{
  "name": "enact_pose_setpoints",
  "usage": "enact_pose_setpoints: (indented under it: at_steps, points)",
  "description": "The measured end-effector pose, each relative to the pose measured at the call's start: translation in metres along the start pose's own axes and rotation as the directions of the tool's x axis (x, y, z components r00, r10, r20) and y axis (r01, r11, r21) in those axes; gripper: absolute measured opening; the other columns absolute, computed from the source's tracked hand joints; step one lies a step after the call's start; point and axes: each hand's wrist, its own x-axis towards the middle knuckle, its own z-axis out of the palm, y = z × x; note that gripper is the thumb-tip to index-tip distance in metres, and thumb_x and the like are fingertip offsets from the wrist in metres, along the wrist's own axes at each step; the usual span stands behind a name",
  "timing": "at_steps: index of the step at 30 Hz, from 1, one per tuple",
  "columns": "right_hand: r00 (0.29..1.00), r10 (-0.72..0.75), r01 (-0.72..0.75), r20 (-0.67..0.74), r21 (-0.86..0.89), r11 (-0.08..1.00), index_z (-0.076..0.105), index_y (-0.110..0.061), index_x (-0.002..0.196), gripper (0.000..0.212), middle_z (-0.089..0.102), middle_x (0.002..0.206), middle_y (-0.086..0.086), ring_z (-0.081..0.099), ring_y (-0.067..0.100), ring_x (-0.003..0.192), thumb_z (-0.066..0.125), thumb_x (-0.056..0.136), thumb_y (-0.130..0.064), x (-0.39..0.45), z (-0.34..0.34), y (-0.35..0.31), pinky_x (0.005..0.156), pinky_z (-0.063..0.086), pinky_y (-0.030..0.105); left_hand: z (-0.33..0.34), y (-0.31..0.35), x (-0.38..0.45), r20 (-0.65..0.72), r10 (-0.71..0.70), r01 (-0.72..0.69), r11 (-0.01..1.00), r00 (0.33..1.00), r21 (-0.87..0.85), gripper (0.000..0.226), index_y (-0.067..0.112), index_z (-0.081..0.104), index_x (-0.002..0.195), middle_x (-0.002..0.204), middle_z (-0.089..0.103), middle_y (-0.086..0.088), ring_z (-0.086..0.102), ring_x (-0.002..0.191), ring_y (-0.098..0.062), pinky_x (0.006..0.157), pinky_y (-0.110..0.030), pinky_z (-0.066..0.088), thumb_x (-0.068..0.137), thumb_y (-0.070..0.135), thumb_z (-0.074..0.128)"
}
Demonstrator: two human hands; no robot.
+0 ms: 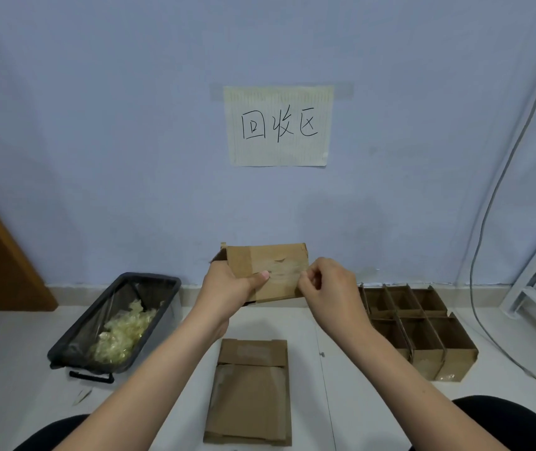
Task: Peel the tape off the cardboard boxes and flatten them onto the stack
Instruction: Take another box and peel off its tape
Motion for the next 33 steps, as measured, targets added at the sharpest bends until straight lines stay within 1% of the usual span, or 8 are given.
enact_pose_setpoints:
  at_steps: [3, 7, 16, 19, 22, 25, 28, 33]
  points:
    - [0.999, 0.008, -0.007, -0.040, 0.026, 1.000, 0.054, -0.017, 0.071, 0.017, 0.055, 0.075, -0.005, 0.052, 0.010, 0.070, 0.062, 0.087, -0.018, 0.003, -0.008, 0.000, 0.062, 0.043, 0.028, -0.004, 0.001, 0.001, -0.002, -0.050, 0.050, 0.998, 0.999, -0.025, 0.033, -0.002, 0.071, 0.107, 0.104, 0.075, -0.019, 0.072, 0.097, -0.030, 0.085, -0.039, 0.059, 0.085, 0.020, 0.082]
    - [0.999, -0.038, 0.039, -0.029, 0.044, 0.998, 0.052, -0.016, 0.071, 0.018, 0.054, 0.075, -0.005, 0.051, 0.012, 0.070, 0.064, 0.085, -0.014, 0.001, -0.010, -0.005, 0.061, 0.041, 0.026, -0.008, 0.005, 0.002, 0.014, -0.084, 0.084, 0.996, 0.996, -0.001, 0.012, 0.015, 0.072, 0.096, 0.095, 0.076, -0.004, 0.072, 0.096, -0.026, 0.090, -0.042, 0.056, 0.087, 0.016, 0.080]
    - [0.993, -0.031, 0.050, -0.112, 0.173, 0.984, 0.059, -0.012, 0.071, 0.014, 0.060, 0.071, 0.001, 0.056, 0.014, 0.069, 0.067, 0.083, -0.010, 0.000, -0.019, -0.007, 0.061, 0.044, 0.024, -0.024, 0.002, 0.011, -0.002, -0.113, 0.113, 0.994, 0.994, -0.004, 0.034, 0.002, 0.069, 0.119, 0.109, 0.074, -0.008, 0.069, 0.101, -0.022, 0.077, -0.024, 0.053, 0.087, 0.011, 0.079]
    - [0.997, 0.041, -0.019, -0.073, 0.275, 0.961, 0.061, -0.016, 0.081, 0.008, 0.065, 0.079, 0.001, 0.063, 0.016, 0.075, 0.063, 0.088, -0.013, 0.002, -0.027, -0.005, 0.065, 0.052, 0.027, -0.026, 0.005, 0.009, -0.004, -0.102, 0.102, 0.995, 0.995, -0.014, 0.032, 0.002, 0.069, 0.117, 0.105, 0.074, -0.006, 0.069, 0.095, -0.017, 0.070, -0.020, 0.051, 0.088, 0.010, 0.078]
    - [0.999, 0.006, 0.013, -0.049, 0.384, 0.923, 0.060, -0.022, 0.102, 0.014, 0.063, 0.099, -0.008, 0.060, 0.003, 0.091, 0.056, 0.095, -0.011, -0.006, -0.028, -0.011, 0.075, 0.049, 0.012, -0.020, 0.007, 0.004, 0.018, -0.074, 0.074, 0.997, 0.997, -0.020, 0.025, 0.005, 0.071, 0.112, 0.102, 0.076, -0.007, 0.072, 0.094, -0.022, 0.075, -0.027, 0.059, 0.089, 0.011, 0.078]
    - [0.981, -0.100, 0.140, -0.166, 0.250, 0.958, 0.060, -0.020, 0.106, 0.018, 0.060, 0.105, -0.011, 0.055, 0.001, 0.100, 0.050, 0.096, -0.008, -0.013, -0.022, -0.019, 0.083, 0.045, 0.014, -0.009, 0.007, -0.002, 0.034, -0.022, 0.023, 0.999, 0.999, -0.031, 0.013, 0.009, 0.075, 0.103, 0.099, 0.079, -0.007, 0.074, 0.098, -0.025, 0.089, -0.035, 0.059, 0.090, 0.012, 0.077]
    - [0.959, -0.206, 0.206, -0.197, -0.020, 0.978, 0.063, -0.013, 0.096, 0.020, 0.059, 0.105, -0.006, 0.051, 0.011, 0.102, 0.046, 0.100, -0.023, -0.015, -0.007, -0.018, 0.080, 0.045, 0.027, -0.002, 0.005, -0.006, 0.003, 0.038, -0.038, 0.999, 0.999, -0.031, 0.013, 0.007, 0.075, 0.099, 0.093, 0.079, -0.004, 0.075, 0.088, -0.022, 0.079, -0.032, 0.060, 0.089, 0.016, 0.078]
    - [0.950, -0.234, 0.213, -0.207, -0.120, 0.970, 0.057, -0.015, 0.081, 0.032, 0.051, 0.091, -0.005, 0.047, 0.014, 0.092, 0.057, 0.093, -0.045, -0.007, 0.006, -0.011, 0.068, 0.044, 0.026, -0.001, 0.000, -0.007, -0.005, 0.072, -0.072, 0.997, 0.997, 0.003, 0.010, 0.013, 0.077, 0.098, 0.093, 0.079, 0.001, 0.075, 0.094, -0.021, 0.095, -0.046, 0.058, 0.090, 0.018, 0.077]
